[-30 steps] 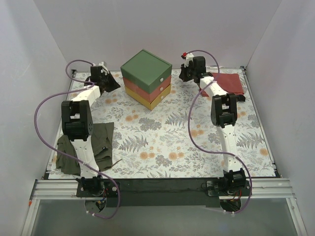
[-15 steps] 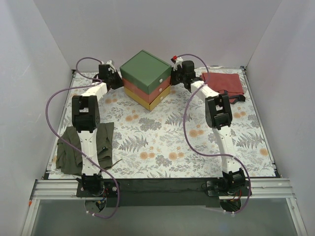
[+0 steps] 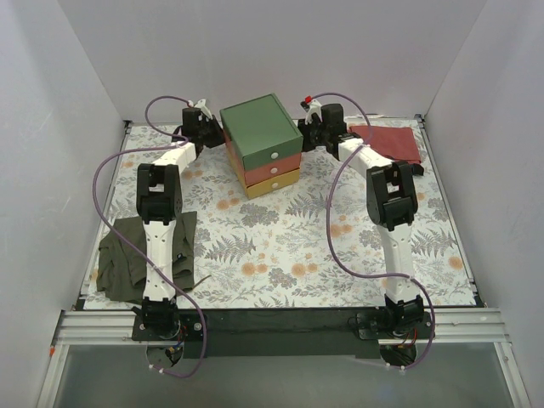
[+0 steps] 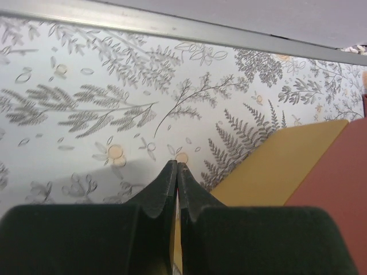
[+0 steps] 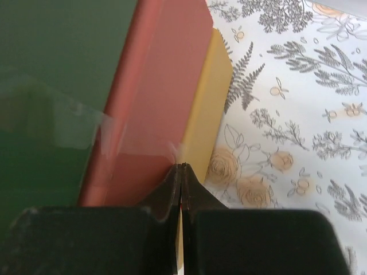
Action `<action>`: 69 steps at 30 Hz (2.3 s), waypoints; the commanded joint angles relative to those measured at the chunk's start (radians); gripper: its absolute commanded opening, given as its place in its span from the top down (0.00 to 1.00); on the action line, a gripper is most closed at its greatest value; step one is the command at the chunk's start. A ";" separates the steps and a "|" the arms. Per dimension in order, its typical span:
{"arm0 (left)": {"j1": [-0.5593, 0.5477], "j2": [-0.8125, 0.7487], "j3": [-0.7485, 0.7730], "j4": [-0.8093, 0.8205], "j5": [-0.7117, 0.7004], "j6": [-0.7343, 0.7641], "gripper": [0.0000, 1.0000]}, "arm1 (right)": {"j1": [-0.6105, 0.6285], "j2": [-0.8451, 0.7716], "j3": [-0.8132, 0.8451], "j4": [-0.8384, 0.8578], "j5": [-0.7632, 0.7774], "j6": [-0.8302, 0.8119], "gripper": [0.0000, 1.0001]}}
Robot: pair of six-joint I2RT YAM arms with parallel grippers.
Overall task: Sort the stationery into containers
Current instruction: Move the storage box to the center of the board.
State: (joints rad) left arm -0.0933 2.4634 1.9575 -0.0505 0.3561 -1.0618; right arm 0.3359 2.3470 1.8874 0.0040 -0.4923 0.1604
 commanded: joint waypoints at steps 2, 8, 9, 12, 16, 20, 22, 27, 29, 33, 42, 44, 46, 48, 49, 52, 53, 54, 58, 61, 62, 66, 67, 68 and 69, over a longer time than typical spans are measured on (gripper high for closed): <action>-0.051 0.068 0.109 0.043 0.037 -0.017 1.00 | 0.055 -0.123 -0.089 0.001 -0.051 0.028 0.99; -0.056 0.094 0.141 0.075 0.000 -0.007 1.00 | 0.063 -0.183 -0.171 -0.002 -0.020 0.021 0.99; -0.056 0.095 0.141 0.078 -0.002 -0.004 1.00 | 0.064 -0.187 -0.177 -0.002 -0.019 0.019 0.99; -0.056 0.094 0.141 0.075 -0.009 -0.009 1.00 | 0.066 -0.201 -0.194 -0.027 -0.003 0.016 0.99; -0.045 0.057 0.126 0.057 -0.119 -0.024 1.00 | 0.055 -0.218 -0.191 -0.042 0.043 0.014 0.99; -0.013 -0.032 0.092 -0.018 -0.337 -0.017 0.50 | -0.003 -0.259 -0.197 -0.094 0.112 -0.010 0.18; 0.015 -0.099 0.069 -0.017 -0.426 0.014 0.31 | -0.038 -0.293 -0.218 -0.108 0.121 -0.044 0.02; 0.085 -0.214 -0.049 -0.008 -0.439 0.086 0.28 | -0.115 -0.331 -0.215 -0.221 0.399 -0.102 0.02; 0.092 -0.262 -0.097 0.004 -0.405 0.098 0.28 | -0.139 -0.354 -0.240 -0.229 0.440 -0.140 0.02; 0.092 -0.308 -0.173 0.002 -0.280 0.143 0.27 | -0.161 -0.416 -0.304 -0.230 0.455 -0.162 0.02; 0.092 -0.553 -0.540 -0.037 -0.151 0.088 0.47 | -0.138 -0.454 -0.309 -0.219 0.327 -0.167 0.02; 0.092 -0.596 -0.606 -0.029 -0.103 0.083 0.65 | -0.138 -0.456 -0.306 -0.219 0.325 -0.167 0.02; 0.092 -0.621 -0.638 -0.023 -0.079 0.060 0.79 | -0.138 -0.465 -0.309 -0.219 0.328 -0.167 0.02; 0.089 -0.644 -0.675 -0.018 -0.056 0.056 0.86 | -0.138 -0.469 -0.316 -0.216 0.320 -0.144 0.02; 0.084 -0.650 -0.684 -0.018 -0.039 0.056 0.88 | -0.136 -0.471 -0.323 -0.214 0.317 -0.141 0.02; 0.043 -0.667 -0.701 -0.017 -0.014 0.042 1.00 | -0.138 -0.485 -0.352 -0.196 0.304 -0.128 0.02; 0.024 -0.669 -0.701 -0.015 -0.014 0.039 1.00 | -0.138 -0.486 -0.355 -0.193 0.301 -0.128 0.02; 0.015 -0.670 -0.701 -0.015 -0.009 0.036 1.00 | -0.138 -0.488 -0.358 -0.193 0.301 -0.128 0.02; -0.020 -0.670 -0.694 -0.009 0.009 0.031 1.00 | -0.136 -0.488 -0.356 -0.190 0.302 -0.130 0.02; -0.037 -0.673 -0.692 -0.012 0.015 0.025 1.00 | -0.138 -0.494 -0.363 -0.188 0.302 -0.131 0.02; -0.043 -0.675 -0.694 -0.011 0.017 0.023 1.00 | -0.138 -0.497 -0.366 -0.187 0.299 -0.131 0.02; -0.049 -0.681 -0.700 -0.018 -0.002 0.016 1.00 | -0.138 -0.508 -0.384 -0.179 0.296 -0.128 0.02; -0.051 -0.684 -0.701 -0.023 -0.005 0.016 1.00 | -0.138 -0.512 -0.392 -0.179 0.294 -0.128 0.02; -0.051 -0.693 -0.704 -0.028 0.000 0.019 1.00 | -0.138 -0.514 -0.395 -0.179 0.293 -0.128 0.02; -0.052 -0.699 -0.710 -0.032 0.003 0.019 1.00 | -0.138 -0.515 -0.398 -0.179 0.293 -0.128 0.02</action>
State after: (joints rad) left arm -0.1371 1.8545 1.2644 -0.0750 0.3408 -1.0367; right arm 0.2024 1.8969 1.5036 -0.2111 -0.1860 0.0235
